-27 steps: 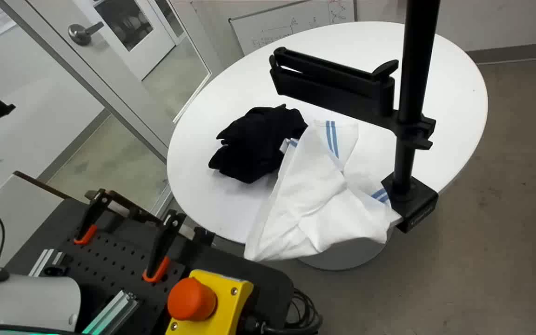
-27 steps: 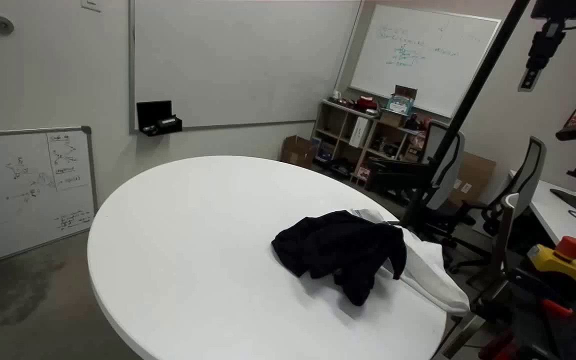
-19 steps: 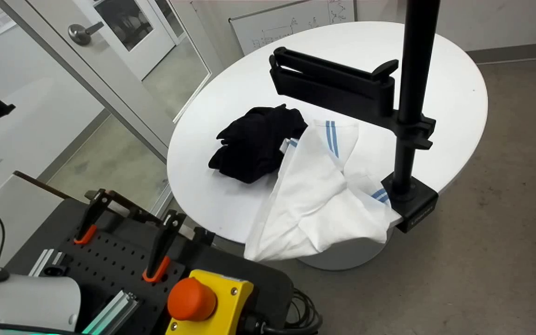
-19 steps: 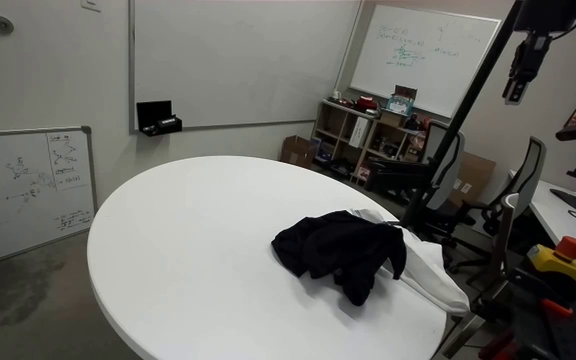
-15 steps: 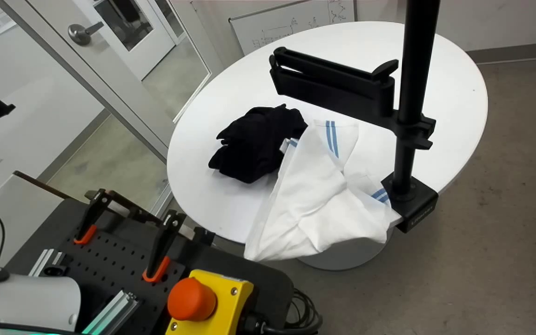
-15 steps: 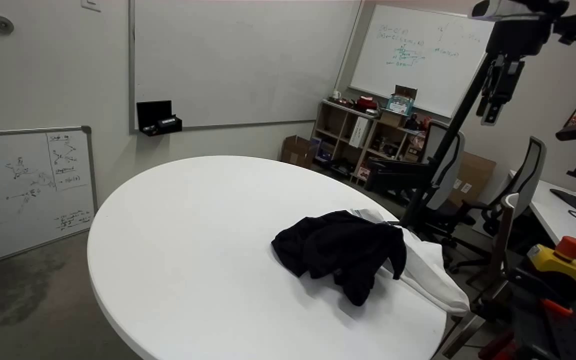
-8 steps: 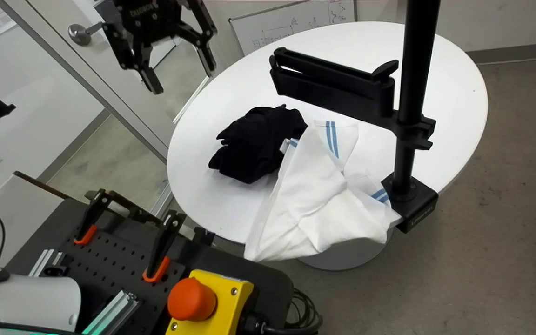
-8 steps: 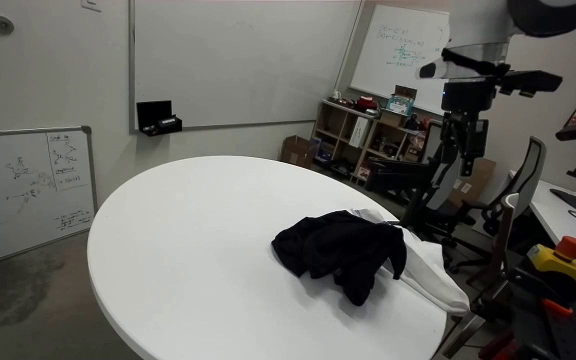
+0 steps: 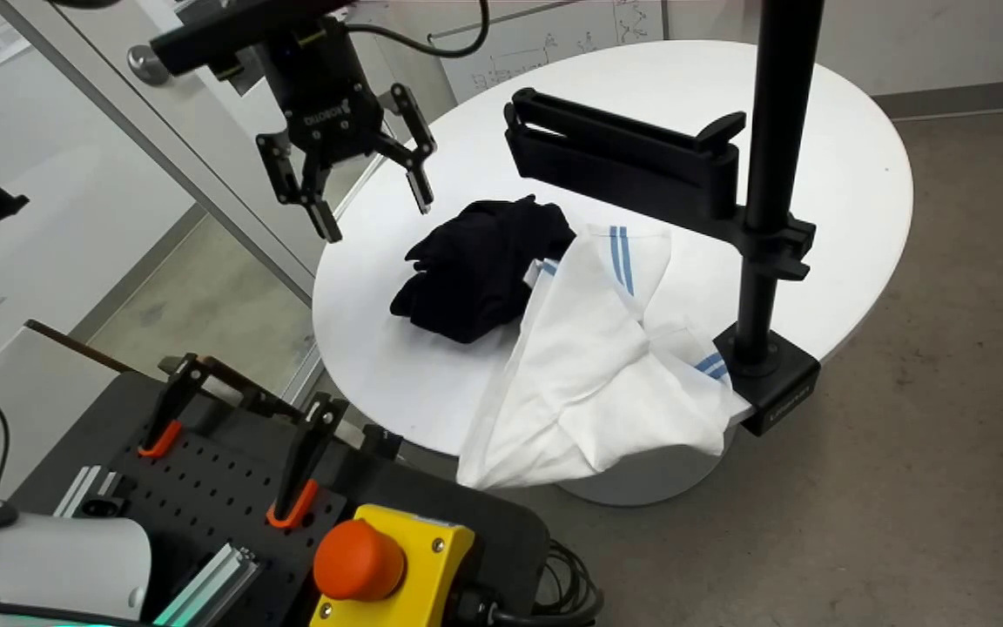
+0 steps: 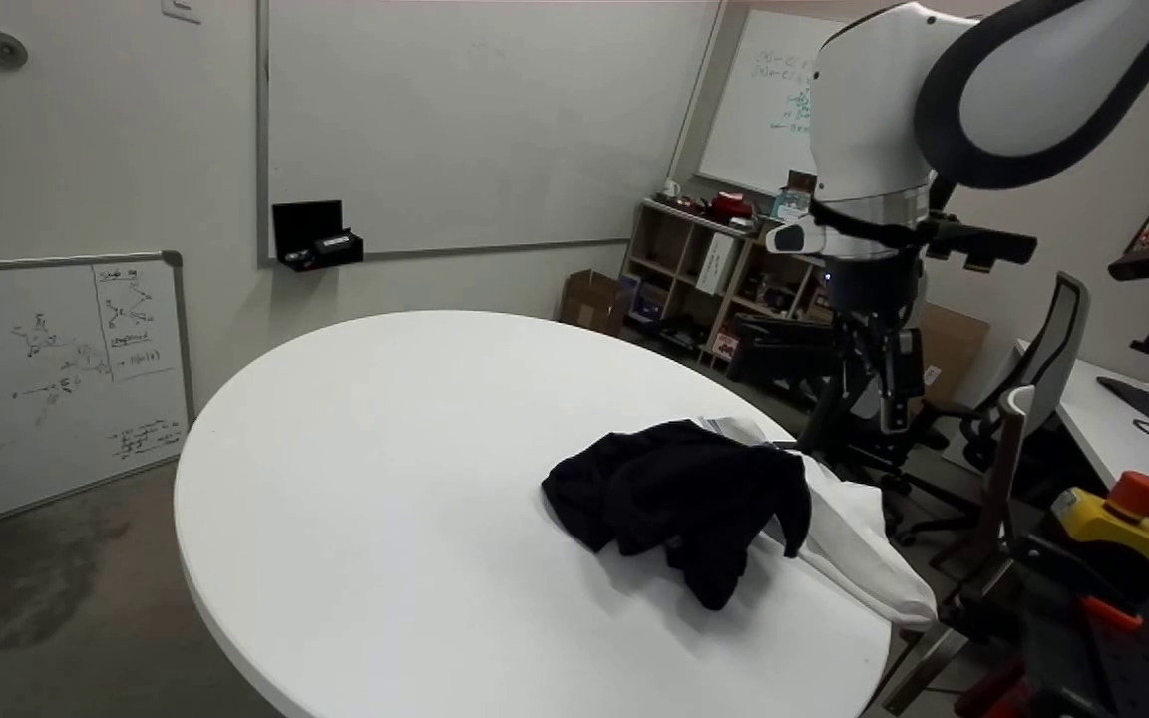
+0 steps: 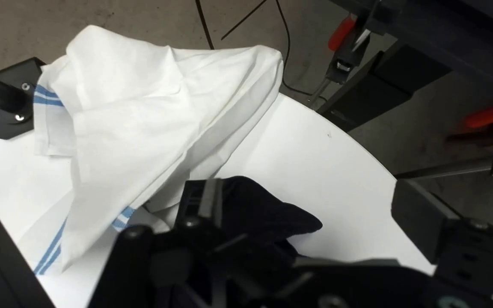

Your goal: Hang the black shirt on the black stand

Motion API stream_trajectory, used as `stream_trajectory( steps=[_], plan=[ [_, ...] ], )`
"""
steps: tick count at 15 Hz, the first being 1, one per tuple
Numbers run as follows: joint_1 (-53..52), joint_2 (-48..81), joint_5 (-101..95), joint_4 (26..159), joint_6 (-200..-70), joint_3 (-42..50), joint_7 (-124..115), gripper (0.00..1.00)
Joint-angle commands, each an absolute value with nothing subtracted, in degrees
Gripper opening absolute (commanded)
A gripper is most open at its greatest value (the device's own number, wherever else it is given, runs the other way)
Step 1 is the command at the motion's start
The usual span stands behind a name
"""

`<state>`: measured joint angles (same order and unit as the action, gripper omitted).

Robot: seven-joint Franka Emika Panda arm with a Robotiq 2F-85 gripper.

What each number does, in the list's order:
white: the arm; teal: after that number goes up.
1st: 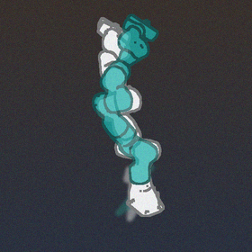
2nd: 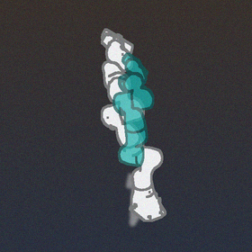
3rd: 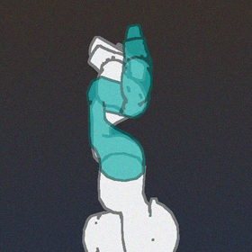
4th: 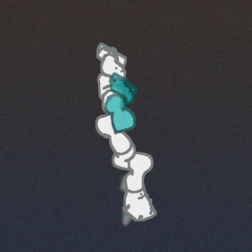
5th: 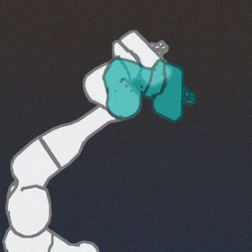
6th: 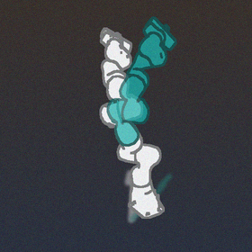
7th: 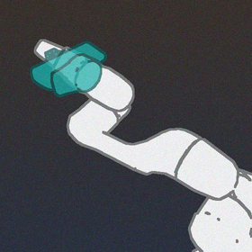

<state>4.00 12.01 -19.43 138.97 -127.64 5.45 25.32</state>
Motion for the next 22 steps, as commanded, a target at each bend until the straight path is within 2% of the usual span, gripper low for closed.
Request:
stream_trajectory(
  steps=[1,8,10,14,15,16,17,19,22],
  plan=[
    [3.46,17.64,-22.13,135.55,-128.75,4.35,21.86,1.0],
    [0.45,24.51,-30.58,131.77,-132.33,5.59,8.19,0.89],
    [-0.15,26.14,-31.44,130.74,-132.55,5.74,5.23,0.93],
    [-1.2,28.73,-32.01,129.1,-132.2,6.06,1.7,0.91],
    [-1.49,29.28,-32.16,128.75,-132.15,6.21,0.85,0.84],
    [-1.65,29.74,-32.11,128.42,-132.09,6.27,0.31,0.66],
    [-1.84,30.13,-32.18,128.14,-132.04,6.42,-0.21,0.63],
    [-1.94,30.77,-31.94,127.6,-131.82,6.63,-0.81,0.5],
    [-1.95,31.56,-31.78,126.98,-131.68,6.9,-1.13,0.26]
  ],
)
